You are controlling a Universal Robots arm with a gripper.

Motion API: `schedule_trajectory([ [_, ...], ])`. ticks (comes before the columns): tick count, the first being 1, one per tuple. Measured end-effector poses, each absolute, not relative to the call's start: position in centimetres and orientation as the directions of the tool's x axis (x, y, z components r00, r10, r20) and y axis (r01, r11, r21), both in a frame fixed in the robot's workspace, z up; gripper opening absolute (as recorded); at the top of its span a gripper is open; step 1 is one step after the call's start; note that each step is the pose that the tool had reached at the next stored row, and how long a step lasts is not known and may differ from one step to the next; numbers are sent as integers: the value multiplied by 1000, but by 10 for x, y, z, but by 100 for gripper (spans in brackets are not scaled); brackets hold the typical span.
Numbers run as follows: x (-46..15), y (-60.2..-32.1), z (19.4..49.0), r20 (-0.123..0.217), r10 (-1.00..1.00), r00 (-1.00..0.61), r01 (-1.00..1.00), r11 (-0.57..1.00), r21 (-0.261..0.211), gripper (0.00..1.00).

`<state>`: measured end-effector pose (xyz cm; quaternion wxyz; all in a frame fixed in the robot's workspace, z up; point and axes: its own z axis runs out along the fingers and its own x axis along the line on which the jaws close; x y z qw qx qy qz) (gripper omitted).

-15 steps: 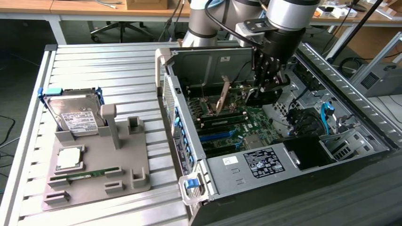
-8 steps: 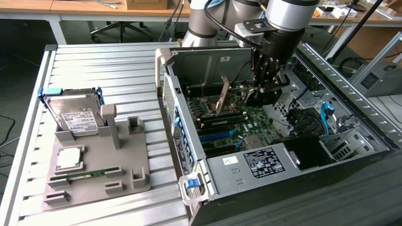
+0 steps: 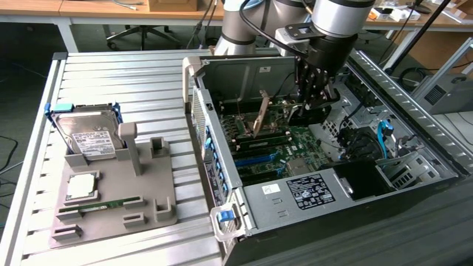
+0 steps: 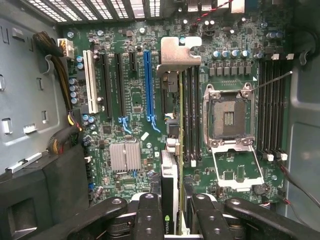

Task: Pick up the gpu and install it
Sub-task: 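Insert the gpu into the slot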

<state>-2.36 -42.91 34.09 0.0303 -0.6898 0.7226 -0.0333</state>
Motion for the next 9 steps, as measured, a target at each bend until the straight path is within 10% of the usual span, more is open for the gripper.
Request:
schedule_trajectory([
  [9, -24, -429, 340, 7, -999, -47, -995, 46, -90, 27],
])
